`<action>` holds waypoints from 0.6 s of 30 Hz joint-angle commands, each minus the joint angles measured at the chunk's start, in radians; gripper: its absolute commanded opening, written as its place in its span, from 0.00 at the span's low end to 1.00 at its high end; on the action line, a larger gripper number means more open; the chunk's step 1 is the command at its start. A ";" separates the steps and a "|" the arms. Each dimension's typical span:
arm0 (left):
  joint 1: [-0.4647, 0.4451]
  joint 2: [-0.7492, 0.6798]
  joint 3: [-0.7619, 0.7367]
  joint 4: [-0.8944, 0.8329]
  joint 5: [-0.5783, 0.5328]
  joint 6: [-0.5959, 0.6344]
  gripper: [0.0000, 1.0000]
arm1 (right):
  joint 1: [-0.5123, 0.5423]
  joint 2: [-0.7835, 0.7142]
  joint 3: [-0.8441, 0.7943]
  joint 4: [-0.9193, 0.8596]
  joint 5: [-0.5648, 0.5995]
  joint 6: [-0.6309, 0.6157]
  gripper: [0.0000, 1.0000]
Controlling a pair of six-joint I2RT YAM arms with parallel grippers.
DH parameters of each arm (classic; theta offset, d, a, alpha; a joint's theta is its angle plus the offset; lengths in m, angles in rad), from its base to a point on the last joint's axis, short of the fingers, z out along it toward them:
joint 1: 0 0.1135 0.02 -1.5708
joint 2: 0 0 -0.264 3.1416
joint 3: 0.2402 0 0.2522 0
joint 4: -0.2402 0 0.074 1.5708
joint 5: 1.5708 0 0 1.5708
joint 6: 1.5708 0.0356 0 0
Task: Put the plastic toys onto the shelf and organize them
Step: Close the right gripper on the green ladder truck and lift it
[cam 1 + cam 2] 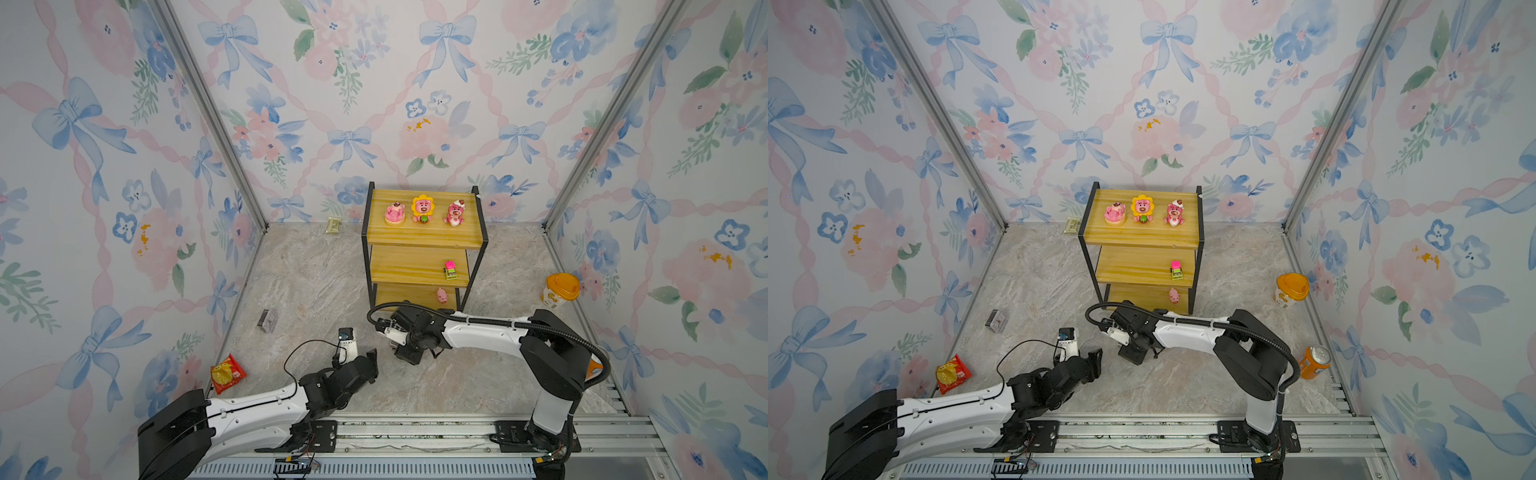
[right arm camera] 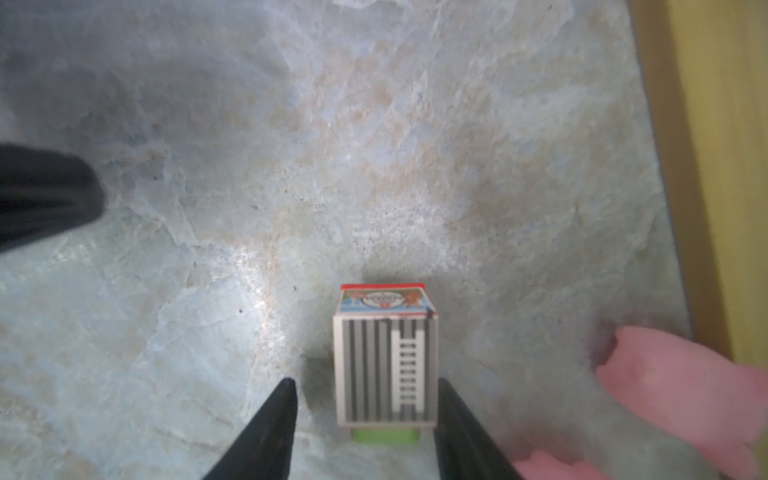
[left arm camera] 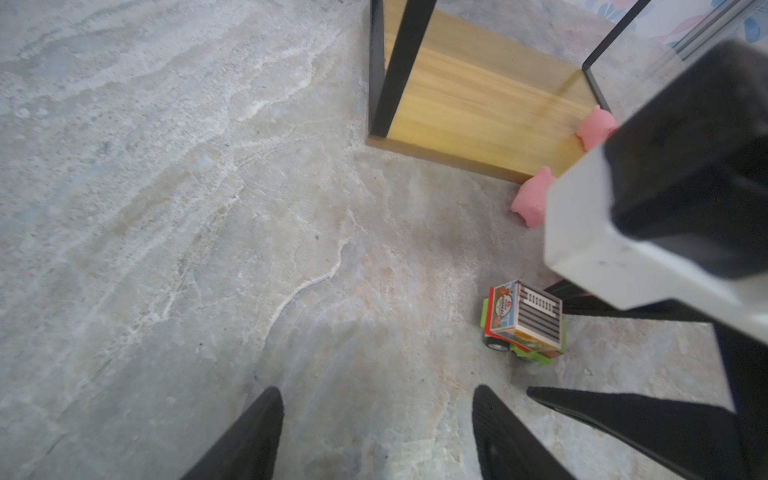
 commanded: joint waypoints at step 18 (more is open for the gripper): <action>0.011 0.003 -0.003 -0.024 -0.010 0.009 0.73 | -0.027 -0.070 -0.202 0.287 -0.054 0.062 0.48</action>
